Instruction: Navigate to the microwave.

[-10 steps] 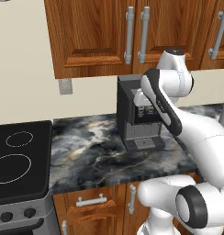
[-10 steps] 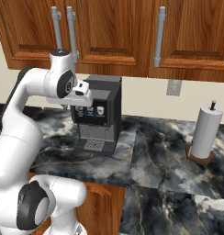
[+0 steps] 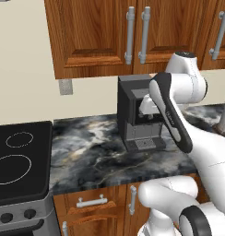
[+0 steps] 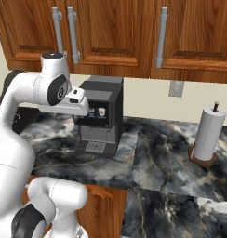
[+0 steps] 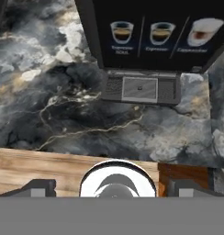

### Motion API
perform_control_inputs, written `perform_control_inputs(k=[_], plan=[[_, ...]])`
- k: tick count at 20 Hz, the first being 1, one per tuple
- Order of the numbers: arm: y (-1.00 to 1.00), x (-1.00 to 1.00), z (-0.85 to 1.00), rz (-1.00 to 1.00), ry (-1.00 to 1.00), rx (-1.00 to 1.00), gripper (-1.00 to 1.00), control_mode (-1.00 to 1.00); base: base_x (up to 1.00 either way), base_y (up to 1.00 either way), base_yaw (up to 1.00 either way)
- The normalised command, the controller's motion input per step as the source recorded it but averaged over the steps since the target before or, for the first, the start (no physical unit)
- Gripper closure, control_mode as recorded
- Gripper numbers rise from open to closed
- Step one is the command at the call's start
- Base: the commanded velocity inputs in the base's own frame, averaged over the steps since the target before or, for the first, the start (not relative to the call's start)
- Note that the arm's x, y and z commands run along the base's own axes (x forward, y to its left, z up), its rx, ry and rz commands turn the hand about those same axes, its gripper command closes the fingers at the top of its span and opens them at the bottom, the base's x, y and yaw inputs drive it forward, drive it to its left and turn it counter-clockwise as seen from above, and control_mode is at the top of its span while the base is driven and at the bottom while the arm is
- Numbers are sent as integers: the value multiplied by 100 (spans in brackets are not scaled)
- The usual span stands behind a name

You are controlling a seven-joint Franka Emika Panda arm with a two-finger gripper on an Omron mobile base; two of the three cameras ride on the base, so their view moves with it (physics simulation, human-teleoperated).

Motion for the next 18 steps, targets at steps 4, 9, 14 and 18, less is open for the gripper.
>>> perform_control_inputs(k=[4,9,14,18], plan=[[0,-97,0,0,0,-1,-100,-100,0,0,0],[0,-71,0,0,0,0,-100,-100,0,0,0],[0,-40,0,0,1,0,-100,-100,0,0,0],[0,0,0,0,0,0,-100,100,0,0,0]])
